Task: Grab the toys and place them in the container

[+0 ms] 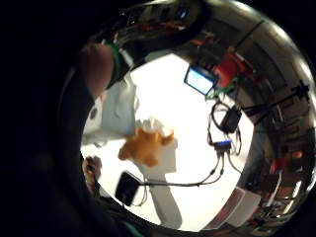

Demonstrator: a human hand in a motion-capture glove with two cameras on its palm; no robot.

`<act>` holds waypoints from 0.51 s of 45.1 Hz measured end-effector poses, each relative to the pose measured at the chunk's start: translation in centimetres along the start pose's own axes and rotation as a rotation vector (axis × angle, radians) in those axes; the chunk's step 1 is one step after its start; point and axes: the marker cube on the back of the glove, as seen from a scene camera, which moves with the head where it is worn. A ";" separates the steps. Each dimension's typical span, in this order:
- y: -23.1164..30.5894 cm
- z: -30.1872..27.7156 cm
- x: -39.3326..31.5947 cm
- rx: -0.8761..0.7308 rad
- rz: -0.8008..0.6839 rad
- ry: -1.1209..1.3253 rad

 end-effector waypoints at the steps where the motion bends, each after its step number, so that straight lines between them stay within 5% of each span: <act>1: 0.2 1.0 0.9 -0.043 0.015 0.003; 11: 1.6 12.2 4.7 -0.329 -0.016 0.037; 23: -0.4 14.7 5.1 -0.071 -0.032 0.068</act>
